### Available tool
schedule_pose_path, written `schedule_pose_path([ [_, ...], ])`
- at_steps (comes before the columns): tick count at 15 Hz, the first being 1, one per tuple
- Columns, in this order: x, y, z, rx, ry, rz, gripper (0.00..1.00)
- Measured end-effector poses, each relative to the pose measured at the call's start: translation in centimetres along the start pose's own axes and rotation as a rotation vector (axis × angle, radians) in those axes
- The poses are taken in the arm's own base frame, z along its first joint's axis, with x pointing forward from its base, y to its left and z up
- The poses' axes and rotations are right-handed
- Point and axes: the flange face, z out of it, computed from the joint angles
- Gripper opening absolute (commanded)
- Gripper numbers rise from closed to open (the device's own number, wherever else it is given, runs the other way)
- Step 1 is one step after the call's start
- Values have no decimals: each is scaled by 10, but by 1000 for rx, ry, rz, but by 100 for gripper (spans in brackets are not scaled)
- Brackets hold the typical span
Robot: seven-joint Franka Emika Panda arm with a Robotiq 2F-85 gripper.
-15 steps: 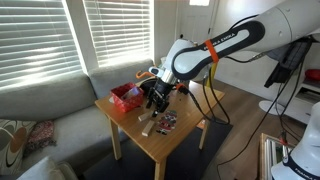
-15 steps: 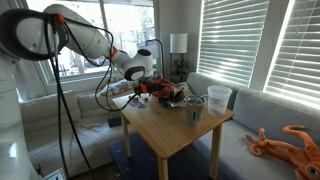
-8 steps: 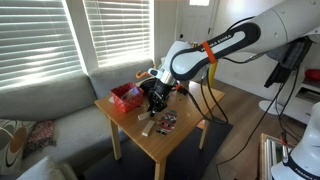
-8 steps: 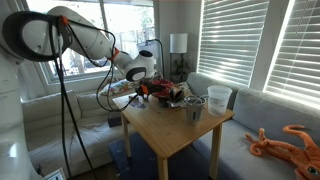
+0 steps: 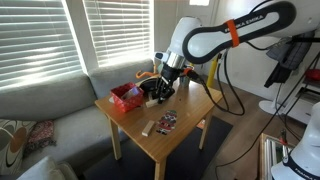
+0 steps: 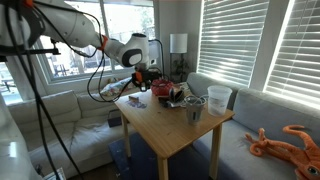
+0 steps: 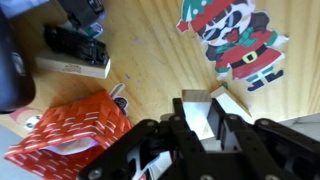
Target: Pick up the middle wooden block on the table and place it across the silver cup
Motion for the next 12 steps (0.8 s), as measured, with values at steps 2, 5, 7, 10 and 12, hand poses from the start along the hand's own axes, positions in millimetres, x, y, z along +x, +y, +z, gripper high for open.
schedule_pose_path([
  [2,-11,0,-46,-48,-41,56,7],
  [5,-39,7,-112,-128,-73,125,7],
  [7,-63,17,-147,-183,-86,172,7],
  [10,-101,39,-181,-252,-87,257,7],
  [12,-127,57,-193,-291,-92,310,7],
])
